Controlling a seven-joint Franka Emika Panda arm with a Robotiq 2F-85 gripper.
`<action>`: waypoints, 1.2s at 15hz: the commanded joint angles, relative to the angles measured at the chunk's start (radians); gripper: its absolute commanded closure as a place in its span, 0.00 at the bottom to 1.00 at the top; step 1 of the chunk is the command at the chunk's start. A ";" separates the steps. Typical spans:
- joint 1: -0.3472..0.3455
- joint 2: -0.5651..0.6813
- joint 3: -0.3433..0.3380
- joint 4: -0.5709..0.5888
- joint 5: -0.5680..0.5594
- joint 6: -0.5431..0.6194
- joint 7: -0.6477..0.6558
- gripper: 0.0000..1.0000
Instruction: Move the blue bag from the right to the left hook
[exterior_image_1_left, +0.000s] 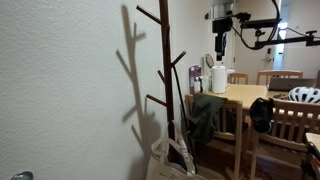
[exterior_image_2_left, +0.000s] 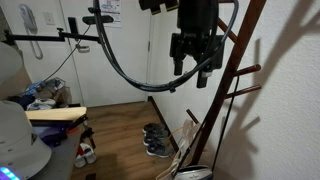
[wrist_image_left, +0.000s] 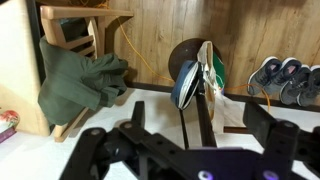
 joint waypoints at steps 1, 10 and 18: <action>-0.016 0.024 0.016 0.004 0.016 0.053 0.073 0.00; -0.006 0.160 0.030 -0.007 0.120 0.426 0.200 0.00; -0.003 0.315 0.070 0.033 0.021 0.599 0.212 0.00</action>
